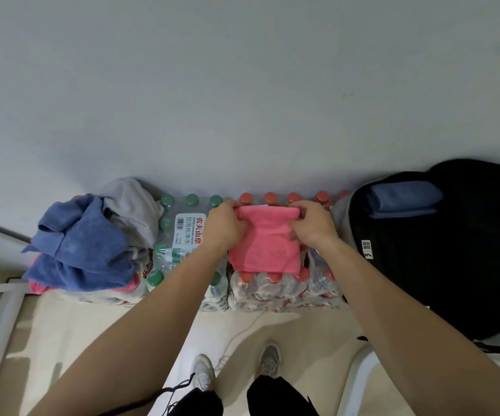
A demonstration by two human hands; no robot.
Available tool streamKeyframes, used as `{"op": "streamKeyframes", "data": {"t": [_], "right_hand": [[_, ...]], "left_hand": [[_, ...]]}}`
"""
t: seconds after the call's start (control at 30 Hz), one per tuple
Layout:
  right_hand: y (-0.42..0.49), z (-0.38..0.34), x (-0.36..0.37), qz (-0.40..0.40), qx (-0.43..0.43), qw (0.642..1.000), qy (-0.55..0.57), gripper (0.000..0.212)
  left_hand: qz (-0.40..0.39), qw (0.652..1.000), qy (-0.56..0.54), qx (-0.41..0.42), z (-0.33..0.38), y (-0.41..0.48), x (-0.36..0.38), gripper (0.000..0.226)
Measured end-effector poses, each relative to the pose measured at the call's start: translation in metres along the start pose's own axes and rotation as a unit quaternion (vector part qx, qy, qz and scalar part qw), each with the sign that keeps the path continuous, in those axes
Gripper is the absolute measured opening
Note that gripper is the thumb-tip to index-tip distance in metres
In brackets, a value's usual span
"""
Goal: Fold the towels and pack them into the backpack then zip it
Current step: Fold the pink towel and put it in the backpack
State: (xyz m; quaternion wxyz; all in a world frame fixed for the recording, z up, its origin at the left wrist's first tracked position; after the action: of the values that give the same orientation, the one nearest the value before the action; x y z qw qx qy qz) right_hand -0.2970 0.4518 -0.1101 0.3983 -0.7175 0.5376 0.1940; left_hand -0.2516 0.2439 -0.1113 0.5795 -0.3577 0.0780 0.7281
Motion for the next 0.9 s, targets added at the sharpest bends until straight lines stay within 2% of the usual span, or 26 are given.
{"op": "streamKeyframes", "data": {"t": [0.13, 0.27, 0.37, 0.5, 0.63, 0.8, 0.9], "right_hand": [[0.004, -0.003, -0.002, -0.012, -0.018, 1.0, 0.016, 0.041], [0.001, -0.003, 0.001, -0.044, -0.021, 0.999, 0.016, 0.039], [-0.003, 0.001, 0.002, -0.054, -0.031, 0.998, 0.02, 0.03], [-0.016, 0.008, 0.003, -0.069, -0.012, 0.995, 0.076, 0.011], [-0.032, 0.012, 0.001, -0.024, -0.038, 0.999, 0.025, 0.025], [-0.035, 0.018, 0.011, -0.015, -0.057, 0.998, -0.017, 0.037], [-0.037, 0.014, 0.009, -0.004, -0.084, 0.995, -0.048, 0.043]], "left_hand": [[-0.031, 0.99, -0.124, -0.056, -0.011, 0.004, 0.0, 0.029], [-0.065, 0.982, -0.163, -0.071, -0.023, 0.011, 0.001, 0.025], [-0.091, 0.983, -0.153, -0.054, -0.014, -0.001, -0.006, 0.02], [-0.113, 0.99, -0.083, 0.0, -0.007, -0.022, -0.009, 0.021], [-0.106, 0.991, -0.036, 0.07, -0.008, -0.035, -0.005, 0.03], [-0.116, 0.987, -0.02, 0.106, -0.012, -0.049, 0.001, 0.029], [-0.113, 0.985, -0.013, 0.13, -0.013, -0.053, 0.005, 0.037]]}}
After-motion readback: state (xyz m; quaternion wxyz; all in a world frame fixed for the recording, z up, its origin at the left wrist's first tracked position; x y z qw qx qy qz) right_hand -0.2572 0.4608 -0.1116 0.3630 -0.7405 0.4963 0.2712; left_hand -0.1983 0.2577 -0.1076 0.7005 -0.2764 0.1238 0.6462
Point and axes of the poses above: each hand's wrist, its own y-axis towards the middle knuckle, its own x-axis out of the palm, z = x × y, the point moved 8 cm from there along y, towards the middle knuckle, and after that the axes turned 9 degrees about -y, right-handed, at the moved point
